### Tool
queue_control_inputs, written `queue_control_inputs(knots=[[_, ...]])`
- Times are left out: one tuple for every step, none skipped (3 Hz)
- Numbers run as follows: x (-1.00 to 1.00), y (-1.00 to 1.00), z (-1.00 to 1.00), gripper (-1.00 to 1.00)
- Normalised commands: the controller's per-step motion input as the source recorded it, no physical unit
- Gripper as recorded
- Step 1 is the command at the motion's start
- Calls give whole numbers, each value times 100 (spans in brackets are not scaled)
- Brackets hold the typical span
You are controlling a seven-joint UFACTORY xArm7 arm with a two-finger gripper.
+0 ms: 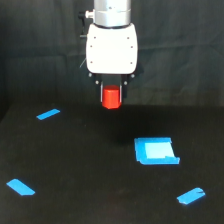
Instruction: Pick up the red object from the table
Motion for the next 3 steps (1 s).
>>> queue_control_inputs(knots=[[-2,-9,8,-100],[6,12,6,-100],[-1,-1,11,-97]])
